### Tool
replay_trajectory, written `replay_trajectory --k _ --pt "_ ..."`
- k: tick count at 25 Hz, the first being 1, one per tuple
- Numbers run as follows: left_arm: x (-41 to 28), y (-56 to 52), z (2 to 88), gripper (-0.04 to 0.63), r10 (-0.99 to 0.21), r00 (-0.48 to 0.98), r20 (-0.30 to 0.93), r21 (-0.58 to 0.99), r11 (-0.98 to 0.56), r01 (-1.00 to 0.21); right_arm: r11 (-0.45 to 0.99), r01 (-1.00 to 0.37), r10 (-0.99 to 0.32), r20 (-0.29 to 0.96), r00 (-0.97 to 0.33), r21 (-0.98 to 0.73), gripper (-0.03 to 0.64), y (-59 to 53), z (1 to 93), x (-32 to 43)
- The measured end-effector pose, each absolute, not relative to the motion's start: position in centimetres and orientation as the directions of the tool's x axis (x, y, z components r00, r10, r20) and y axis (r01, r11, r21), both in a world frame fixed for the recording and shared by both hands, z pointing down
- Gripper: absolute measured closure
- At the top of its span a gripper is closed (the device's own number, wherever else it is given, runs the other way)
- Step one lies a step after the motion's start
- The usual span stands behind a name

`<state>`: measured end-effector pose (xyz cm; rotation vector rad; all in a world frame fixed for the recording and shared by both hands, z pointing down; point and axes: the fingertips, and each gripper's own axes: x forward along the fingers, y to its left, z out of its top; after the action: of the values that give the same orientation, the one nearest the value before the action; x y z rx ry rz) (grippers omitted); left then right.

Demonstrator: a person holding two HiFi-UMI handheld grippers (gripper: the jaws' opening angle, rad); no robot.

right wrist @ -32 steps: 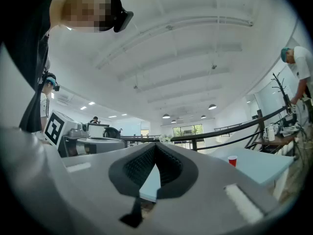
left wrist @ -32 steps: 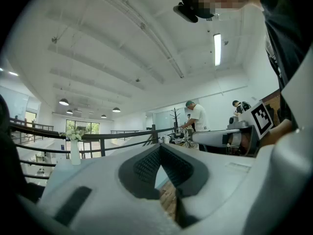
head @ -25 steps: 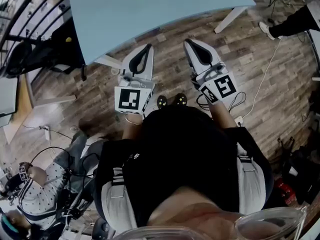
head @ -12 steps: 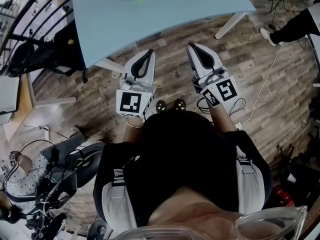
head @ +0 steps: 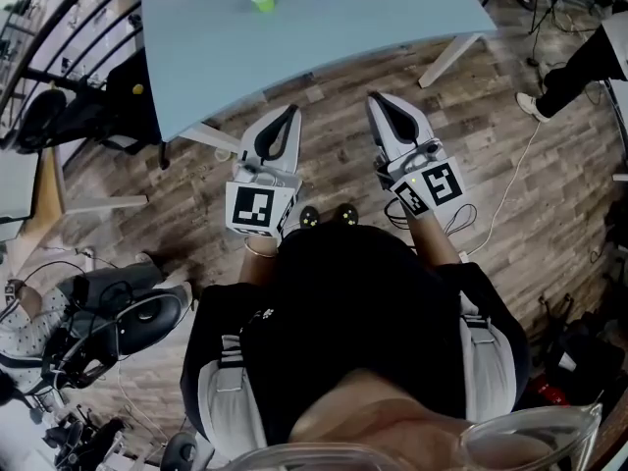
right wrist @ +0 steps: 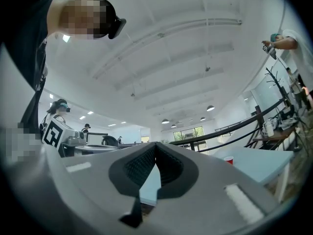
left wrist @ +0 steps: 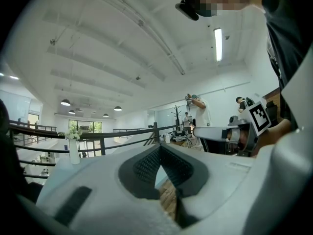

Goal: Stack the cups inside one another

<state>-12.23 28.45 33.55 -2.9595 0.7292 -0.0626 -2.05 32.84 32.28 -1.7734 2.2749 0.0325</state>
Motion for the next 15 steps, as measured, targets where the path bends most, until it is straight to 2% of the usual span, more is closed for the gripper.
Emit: replay_trajectory --k 15 --pt "-8.6 29.3 34.2 0.601 -0.474 0.880 0.039 -0.109 -0.877 -0.468 0.271 -0.948 -0.949 -0.209 -0.235 -0.166 0.611 33.9 33.5 1.8"
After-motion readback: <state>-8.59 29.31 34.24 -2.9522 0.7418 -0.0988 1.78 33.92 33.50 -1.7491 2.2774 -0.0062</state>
